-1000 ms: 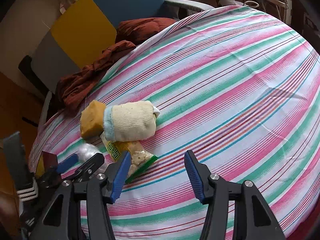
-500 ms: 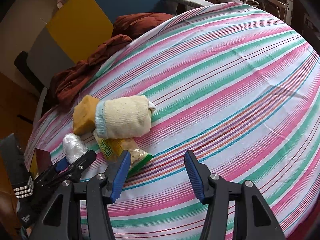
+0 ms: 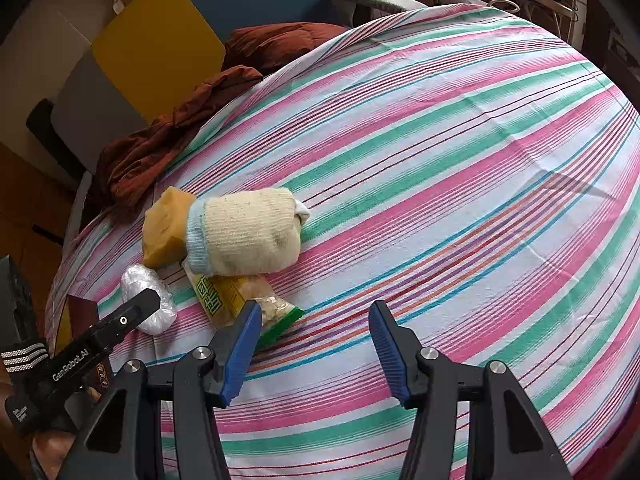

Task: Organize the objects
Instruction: 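Grasp the plastic-wrapped white bundle with left gripper while right gripper grasps the cream knit glove, then carry the plastic bundle over the tray with left gripper while right gripper carries the knit glove there, then open both grippers to drop the bundle and glove into the tray, then move right gripper to the WEIDAN cracker packet while left gripper moves to the yellow sponge, then grasp the WEIDAN cracker packet with right gripper while left gripper grasps the yellow sponge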

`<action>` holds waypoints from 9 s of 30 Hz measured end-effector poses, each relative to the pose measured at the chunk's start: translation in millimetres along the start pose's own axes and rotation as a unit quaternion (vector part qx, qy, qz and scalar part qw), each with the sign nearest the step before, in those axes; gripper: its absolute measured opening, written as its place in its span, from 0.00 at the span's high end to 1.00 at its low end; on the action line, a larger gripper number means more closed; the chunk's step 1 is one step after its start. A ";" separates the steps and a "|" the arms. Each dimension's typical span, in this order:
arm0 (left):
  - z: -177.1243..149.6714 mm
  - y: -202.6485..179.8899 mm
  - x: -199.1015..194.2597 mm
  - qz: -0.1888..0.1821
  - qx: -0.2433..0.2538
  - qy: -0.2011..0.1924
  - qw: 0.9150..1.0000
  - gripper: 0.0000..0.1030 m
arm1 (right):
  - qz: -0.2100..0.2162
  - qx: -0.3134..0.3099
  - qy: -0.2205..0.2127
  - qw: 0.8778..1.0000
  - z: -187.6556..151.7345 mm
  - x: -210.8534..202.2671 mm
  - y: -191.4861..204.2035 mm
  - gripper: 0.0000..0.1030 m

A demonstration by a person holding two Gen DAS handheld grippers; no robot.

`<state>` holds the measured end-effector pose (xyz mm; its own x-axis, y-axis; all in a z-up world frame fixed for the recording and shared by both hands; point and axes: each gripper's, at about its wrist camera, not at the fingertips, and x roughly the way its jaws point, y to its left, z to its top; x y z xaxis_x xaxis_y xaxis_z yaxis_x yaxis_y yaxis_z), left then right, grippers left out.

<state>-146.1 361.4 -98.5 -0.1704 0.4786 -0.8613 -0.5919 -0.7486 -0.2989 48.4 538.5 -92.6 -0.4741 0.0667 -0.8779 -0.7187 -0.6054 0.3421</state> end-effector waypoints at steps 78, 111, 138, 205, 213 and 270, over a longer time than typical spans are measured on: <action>-108.7 46.9 -190.3 0.100 0.053 -0.190 0.975 0.67 | 0.162 -0.185 -0.038 0.969 -54.0 -31.7 135.3 0.52; -218.2 189.1 -232.3 0.127 -0.097 -0.176 0.971 0.67 | 0.208 -0.322 0.044 0.923 -192.2 -38.8 223.9 0.64; -184.9 160.2 -208.0 0.050 -0.063 -0.155 0.985 0.57 | 0.191 -0.289 0.054 0.936 -194.4 -24.7 209.1 0.62; -185.2 118.6 -218.4 0.140 0.016 -0.186 0.972 0.22 | -0.012 -0.241 -0.020 0.970 -56.6 -20.5 103.5 0.39; -174.8 111.2 -210.5 0.136 0.027 -0.177 0.975 0.22 | -0.055 -0.276 0.002 0.960 -22.1 24.9 106.1 0.38; 75.1 -36.2 65.1 0.083 0.073 0.016 0.994 0.34 | -0.100 -0.235 0.052 0.965 2.7 53.1 52.3 0.52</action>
<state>-194.9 454.1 -112.9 -0.2520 0.3377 -0.9069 -0.6665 -0.7400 -0.0903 -15.7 512.5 -120.5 -0.2779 0.1540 -0.9482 -0.4691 -0.8831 -0.0060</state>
